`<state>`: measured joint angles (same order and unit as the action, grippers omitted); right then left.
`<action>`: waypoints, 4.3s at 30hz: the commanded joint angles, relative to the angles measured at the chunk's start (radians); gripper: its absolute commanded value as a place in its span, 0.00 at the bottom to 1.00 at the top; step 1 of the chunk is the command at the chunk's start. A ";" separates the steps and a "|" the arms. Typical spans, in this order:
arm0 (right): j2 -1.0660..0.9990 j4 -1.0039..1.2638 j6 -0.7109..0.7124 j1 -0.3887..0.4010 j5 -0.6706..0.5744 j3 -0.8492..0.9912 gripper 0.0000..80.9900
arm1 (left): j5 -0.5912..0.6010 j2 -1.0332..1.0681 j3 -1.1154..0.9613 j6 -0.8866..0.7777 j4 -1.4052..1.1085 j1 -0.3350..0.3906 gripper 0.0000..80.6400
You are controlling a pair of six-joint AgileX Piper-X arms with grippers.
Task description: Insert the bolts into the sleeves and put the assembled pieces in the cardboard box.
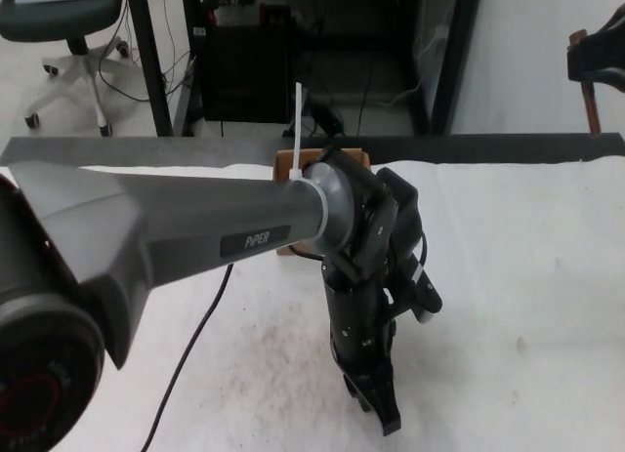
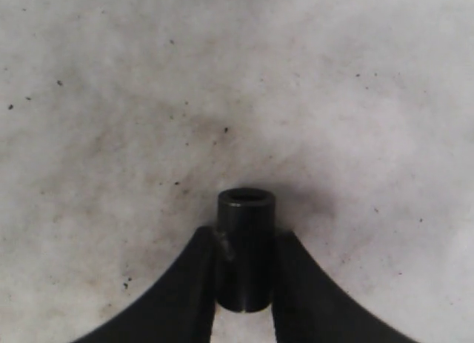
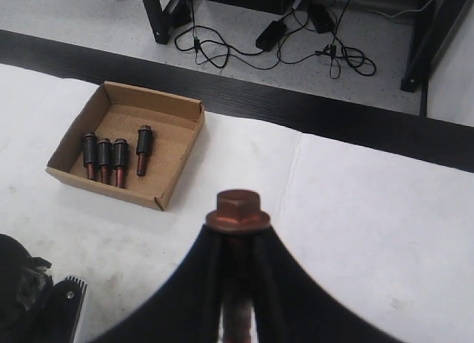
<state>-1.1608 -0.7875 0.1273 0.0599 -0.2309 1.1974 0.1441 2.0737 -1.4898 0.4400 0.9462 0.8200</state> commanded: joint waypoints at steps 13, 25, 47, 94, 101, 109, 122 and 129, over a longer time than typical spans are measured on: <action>0.014 0.098 -0.178 0.000 0.034 0.004 0.01 | -0.200 -0.295 -0.108 -0.193 -0.151 -0.193 0.00; -0.039 0.508 -0.479 0.015 -0.409 0.003 0.01 | 0.361 -0.559 -0.101 -0.375 -0.187 -0.413 0.00; -0.059 1.084 -0.502 0.350 -0.278 0.005 0.01 | 0.545 -0.704 0.019 -0.280 -0.380 -0.419 0.00; -0.111 0.979 -0.324 0.558 -0.186 0.005 0.01 | 0.545 -1.005 0.781 -0.537 -1.481 -0.419 0.00; -0.111 0.987 -0.275 0.580 -0.188 0.005 0.01 | 0.538 -1.005 0.781 -0.537 -1.438 -0.419 0.00; -0.111 0.987 -0.209 0.626 -0.186 0.005 0.01 | 0.541 -1.005 0.781 -0.537 -1.399 -0.419 0.00; -0.111 0.902 -0.149 0.627 -0.186 0.005 0.01 | 0.541 -1.005 0.781 -0.537 -1.407 -0.419 0.00; -0.111 0.903 -0.149 0.627 -0.186 0.004 0.01 | 0.537 -1.005 0.781 -0.537 -1.407 -0.419 0.00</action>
<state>-1.2785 0.1115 -0.0270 0.6852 -0.4188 1.1948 0.6880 1.0824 -0.7027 -0.0991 -0.4460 0.3996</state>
